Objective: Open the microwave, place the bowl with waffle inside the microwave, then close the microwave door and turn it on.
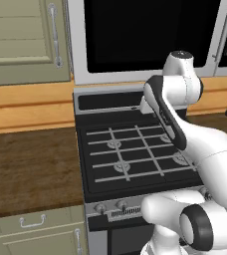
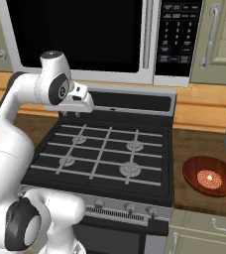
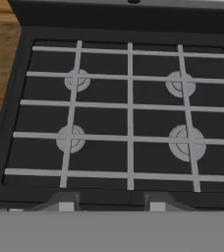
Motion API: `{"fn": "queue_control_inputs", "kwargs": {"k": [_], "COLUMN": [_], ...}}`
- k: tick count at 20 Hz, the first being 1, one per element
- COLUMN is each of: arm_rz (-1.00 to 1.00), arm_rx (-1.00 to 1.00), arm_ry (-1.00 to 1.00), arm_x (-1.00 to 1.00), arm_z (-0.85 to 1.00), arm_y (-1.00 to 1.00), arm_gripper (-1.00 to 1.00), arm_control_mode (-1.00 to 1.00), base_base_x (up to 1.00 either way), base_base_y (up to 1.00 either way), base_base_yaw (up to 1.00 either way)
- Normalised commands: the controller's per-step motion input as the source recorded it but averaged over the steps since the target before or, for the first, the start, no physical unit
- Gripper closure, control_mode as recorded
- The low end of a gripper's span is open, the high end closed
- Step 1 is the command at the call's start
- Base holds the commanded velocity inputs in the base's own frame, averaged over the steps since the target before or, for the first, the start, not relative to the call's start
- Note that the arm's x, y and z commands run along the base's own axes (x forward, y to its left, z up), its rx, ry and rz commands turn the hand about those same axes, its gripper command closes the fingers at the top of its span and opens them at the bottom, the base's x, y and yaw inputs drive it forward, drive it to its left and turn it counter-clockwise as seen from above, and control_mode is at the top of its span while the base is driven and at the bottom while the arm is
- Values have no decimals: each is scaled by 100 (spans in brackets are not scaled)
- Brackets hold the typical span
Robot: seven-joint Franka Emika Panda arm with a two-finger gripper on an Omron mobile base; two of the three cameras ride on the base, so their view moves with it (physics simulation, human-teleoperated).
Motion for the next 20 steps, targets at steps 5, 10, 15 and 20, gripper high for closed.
{"fn": "queue_control_inputs", "kwargs": {"k": [5,10,15,20], "arm_rz": [0,-4,-8,-11], "arm_rx": [2,9,1,1], "arm_ry": [-15,-36,-34,-28], "arm_x": [-17,-40,-42,-36], "arm_z": [9,52,52,53], "arm_y": [-2,-15,-43,-74], "arm_gripper": [-100,-100,-100,-100], "arm_control_mode": [-100,-100,-100,-100], "base_base_x": [0,0,0,0], "base_base_y": [0,0,0,0], "base_base_yaw": [0,0,0,0]}}
